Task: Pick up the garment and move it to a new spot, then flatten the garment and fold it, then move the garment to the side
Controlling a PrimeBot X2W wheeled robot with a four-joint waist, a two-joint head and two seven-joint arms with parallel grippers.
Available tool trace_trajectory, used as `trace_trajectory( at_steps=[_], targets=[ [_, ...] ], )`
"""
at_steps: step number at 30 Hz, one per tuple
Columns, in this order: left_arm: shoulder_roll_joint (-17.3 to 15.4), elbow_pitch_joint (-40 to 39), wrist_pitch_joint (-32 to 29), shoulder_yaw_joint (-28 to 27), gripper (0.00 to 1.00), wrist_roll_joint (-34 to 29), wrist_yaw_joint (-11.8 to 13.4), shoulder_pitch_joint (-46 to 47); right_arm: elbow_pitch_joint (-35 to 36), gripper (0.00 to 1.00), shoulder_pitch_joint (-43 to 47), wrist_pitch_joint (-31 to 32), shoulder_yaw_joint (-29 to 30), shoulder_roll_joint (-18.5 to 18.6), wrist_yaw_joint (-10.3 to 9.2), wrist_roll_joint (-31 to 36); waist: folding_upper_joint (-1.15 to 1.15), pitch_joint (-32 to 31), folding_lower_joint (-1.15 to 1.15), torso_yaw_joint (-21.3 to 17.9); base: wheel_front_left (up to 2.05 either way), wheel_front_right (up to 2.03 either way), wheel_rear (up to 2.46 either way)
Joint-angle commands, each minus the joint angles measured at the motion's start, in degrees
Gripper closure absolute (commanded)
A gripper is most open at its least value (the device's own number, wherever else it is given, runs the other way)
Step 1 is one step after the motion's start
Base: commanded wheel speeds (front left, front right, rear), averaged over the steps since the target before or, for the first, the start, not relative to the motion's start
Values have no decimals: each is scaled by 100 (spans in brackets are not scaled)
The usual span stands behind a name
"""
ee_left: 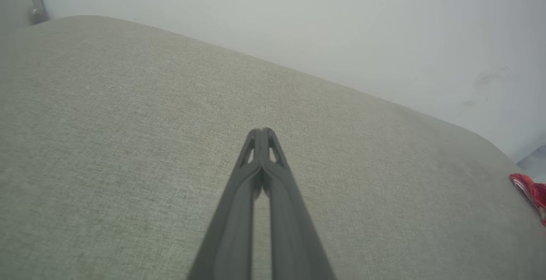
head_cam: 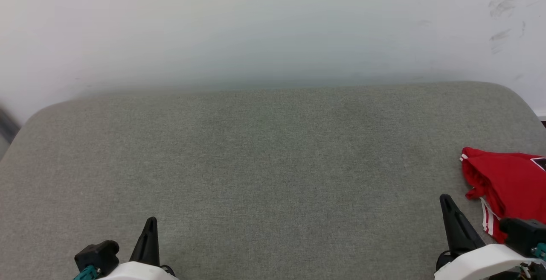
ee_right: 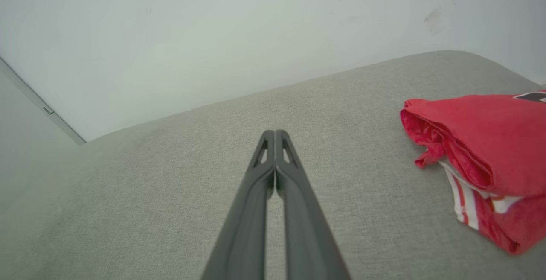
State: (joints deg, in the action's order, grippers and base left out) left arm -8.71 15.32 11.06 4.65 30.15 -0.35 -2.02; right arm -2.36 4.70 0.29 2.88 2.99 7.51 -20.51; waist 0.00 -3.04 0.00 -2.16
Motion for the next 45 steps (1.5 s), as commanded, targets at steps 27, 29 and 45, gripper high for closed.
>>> trace_trajectory(
  at_steps=[27, 29, 45],
  targets=[
    [185, -122, -609, -419, 100, 2213, -264, 410, -360, 100, -514, 223, 141, -6, -1, -2568, 0, 77, 0, 52, 0, 0, 0],
    [199, -123, -648, -443, 100, 2348, -279, 426, -385, 100, -541, 236, 148, -7, -1, -2721, 0, 83, 0, 56, 0, 0, 0],
    [295, -130, -938, -621, 100, 3333, -393, 544, -584, 100, -685, 335, 205, -9, -1, -3856, 0, 129, 0, 86, 0, 0, 0]
  ],
)
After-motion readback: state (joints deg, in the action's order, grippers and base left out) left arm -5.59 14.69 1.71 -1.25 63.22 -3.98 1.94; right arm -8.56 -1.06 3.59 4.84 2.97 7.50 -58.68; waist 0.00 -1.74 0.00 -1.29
